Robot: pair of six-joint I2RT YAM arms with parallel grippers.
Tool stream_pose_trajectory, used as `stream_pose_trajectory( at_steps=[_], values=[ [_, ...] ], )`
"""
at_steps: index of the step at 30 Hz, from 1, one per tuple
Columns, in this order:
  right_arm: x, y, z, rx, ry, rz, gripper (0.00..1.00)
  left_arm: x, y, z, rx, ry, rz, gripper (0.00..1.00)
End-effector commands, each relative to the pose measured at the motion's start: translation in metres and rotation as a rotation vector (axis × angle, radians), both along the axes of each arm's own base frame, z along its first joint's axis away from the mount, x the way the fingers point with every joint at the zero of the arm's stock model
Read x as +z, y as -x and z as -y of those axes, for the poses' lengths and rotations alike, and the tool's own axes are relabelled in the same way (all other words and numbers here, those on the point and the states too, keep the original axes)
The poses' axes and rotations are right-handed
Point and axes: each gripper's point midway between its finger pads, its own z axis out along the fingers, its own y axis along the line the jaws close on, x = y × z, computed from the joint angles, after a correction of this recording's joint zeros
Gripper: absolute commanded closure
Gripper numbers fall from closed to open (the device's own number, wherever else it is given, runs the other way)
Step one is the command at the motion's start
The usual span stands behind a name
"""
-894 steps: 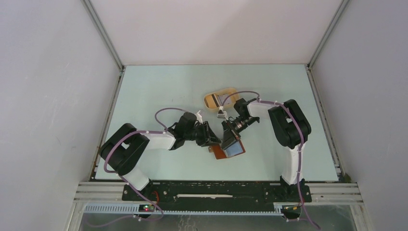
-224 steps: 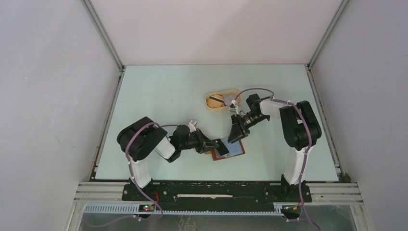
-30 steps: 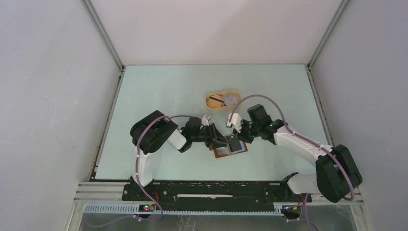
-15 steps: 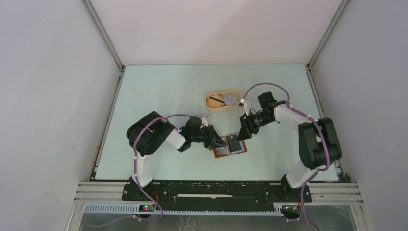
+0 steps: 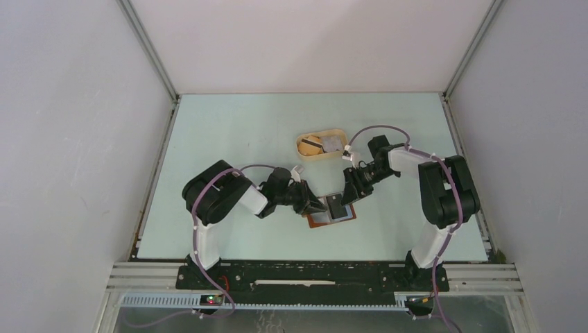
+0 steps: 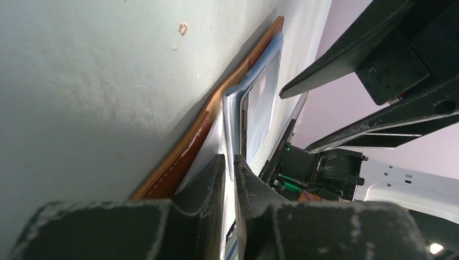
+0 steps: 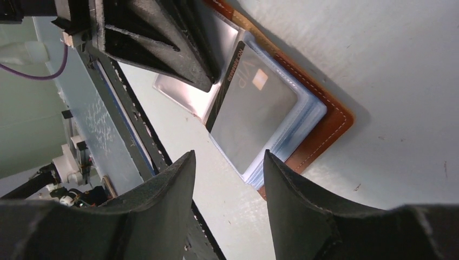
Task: Put the credit cards into the card holder
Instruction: Turn over the card slot in the card holder.
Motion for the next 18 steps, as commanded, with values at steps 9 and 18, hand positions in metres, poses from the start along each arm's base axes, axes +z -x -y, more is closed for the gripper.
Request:
stream_pose_trajectory(
  at_steps=[9,18],
  values=[
    [-0.010,-0.016,0.002,-0.050,0.019,-0.063,0.41,-0.013,0.003,-0.003,-0.026,-0.076,0.002,0.83],
    [-0.005,-0.013,-0.003,-0.048,-0.024,-0.090,0.42,-0.016,0.007,0.000,-0.041,-0.086,-0.005,0.84]
  ],
)
